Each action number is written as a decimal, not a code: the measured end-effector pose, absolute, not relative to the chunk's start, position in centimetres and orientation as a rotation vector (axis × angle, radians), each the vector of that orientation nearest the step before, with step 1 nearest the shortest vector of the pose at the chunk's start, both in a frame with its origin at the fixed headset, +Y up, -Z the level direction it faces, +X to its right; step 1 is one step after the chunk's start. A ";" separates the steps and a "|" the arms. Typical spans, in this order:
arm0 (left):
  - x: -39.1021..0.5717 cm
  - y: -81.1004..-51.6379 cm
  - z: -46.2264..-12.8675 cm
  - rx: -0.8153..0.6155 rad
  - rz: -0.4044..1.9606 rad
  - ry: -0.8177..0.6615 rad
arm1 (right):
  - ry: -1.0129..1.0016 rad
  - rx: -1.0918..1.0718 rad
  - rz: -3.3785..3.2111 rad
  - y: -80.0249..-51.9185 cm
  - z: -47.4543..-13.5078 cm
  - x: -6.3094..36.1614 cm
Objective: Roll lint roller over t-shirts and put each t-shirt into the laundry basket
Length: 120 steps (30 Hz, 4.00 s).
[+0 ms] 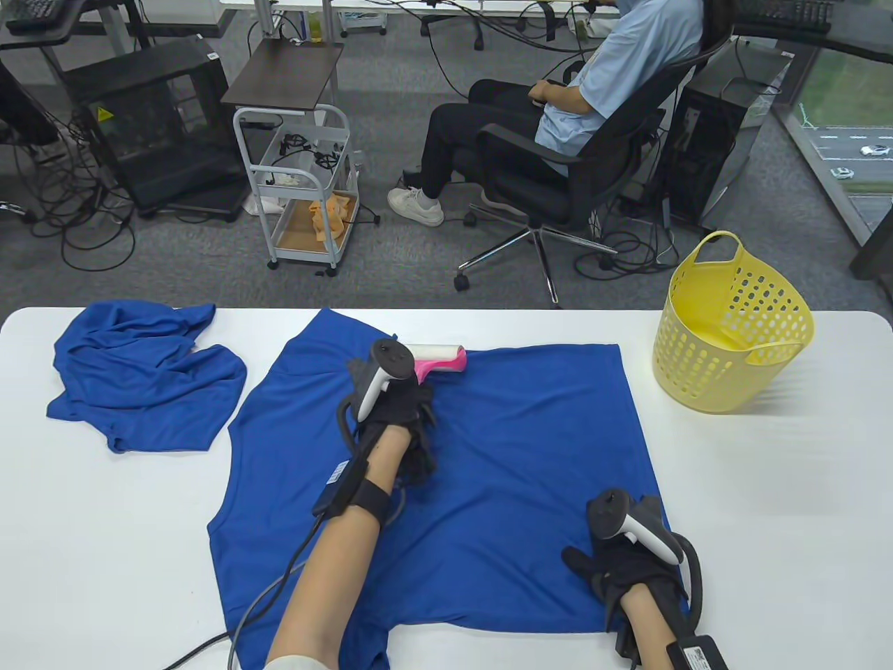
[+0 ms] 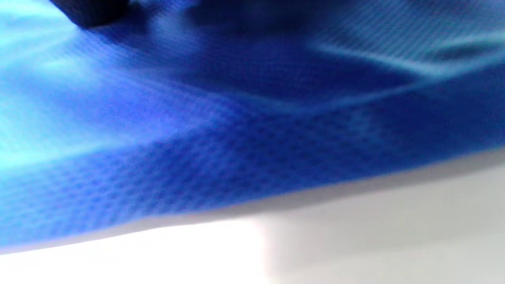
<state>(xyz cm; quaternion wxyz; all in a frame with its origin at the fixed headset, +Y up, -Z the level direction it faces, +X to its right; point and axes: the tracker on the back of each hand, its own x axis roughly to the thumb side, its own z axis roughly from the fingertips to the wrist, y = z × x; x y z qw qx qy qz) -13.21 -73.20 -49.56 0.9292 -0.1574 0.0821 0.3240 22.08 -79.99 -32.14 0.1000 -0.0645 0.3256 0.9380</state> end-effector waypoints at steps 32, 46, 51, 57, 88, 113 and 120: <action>-14.1 -70.0 -40.0 -0.387 0.226 0.251 | 0.940 -0.189 2.745 -80.1 -31.9 22.4; -11.2 -75.3 -54.6 -0.366 0.285 0.312 | 0.958 -0.185 2.751 -80.0 -32.0 22.3; -14.1 -73.0 -52.6 -0.257 0.433 0.243 | 0.963 -0.183 2.749 -79.9 -32.0 22.2; -19.0 -68.5 -45.3 -0.335 0.385 0.178 | 0.960 -0.182 2.747 -80.0 -32.0 22.2; -16.3 -74.7 -55.5 -0.334 0.176 0.401 | 0.961 -0.174 2.747 -80.0 -32.0 22.1; -23.9 -66.4 -34.6 -0.532 0.153 0.164 | 0.940 -0.169 2.745 -80.2 -32.0 21.9; -21.5 -67.8 -38.8 -0.383 0.176 0.218 | 0.938 -0.166 2.744 -80.2 -31.9 21.9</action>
